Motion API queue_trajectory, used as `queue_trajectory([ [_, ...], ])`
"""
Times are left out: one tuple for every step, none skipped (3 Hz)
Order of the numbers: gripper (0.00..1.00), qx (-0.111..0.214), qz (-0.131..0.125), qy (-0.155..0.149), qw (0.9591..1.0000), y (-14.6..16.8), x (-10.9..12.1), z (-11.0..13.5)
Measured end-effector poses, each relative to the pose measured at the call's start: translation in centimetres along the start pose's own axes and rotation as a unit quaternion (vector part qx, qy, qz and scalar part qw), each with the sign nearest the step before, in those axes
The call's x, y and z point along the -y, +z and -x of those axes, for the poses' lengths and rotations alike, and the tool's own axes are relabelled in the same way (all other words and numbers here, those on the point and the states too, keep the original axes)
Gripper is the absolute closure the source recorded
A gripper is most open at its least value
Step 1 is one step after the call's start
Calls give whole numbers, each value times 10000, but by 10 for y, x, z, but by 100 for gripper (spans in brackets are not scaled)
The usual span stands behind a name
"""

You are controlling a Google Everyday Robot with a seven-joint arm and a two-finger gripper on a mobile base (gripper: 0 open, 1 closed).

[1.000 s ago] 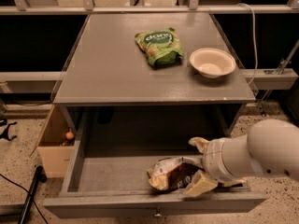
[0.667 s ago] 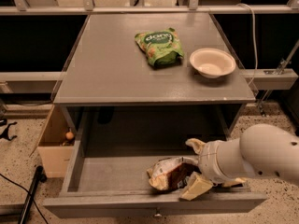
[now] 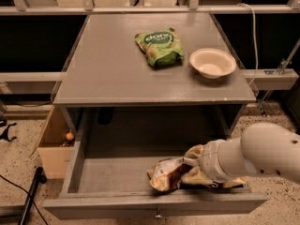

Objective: Pick brown chip bag from top drawer and place on counter

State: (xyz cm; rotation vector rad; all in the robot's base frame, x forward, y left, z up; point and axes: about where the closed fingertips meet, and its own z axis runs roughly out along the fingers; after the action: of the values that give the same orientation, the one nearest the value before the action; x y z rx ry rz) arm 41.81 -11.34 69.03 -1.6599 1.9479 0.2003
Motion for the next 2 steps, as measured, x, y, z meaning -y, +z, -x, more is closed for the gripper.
queue_trajectory([
  [39,-125,-115,14,9999,3,23,-2],
  [37,-183,-171,1,9997,3,34,-2],
])
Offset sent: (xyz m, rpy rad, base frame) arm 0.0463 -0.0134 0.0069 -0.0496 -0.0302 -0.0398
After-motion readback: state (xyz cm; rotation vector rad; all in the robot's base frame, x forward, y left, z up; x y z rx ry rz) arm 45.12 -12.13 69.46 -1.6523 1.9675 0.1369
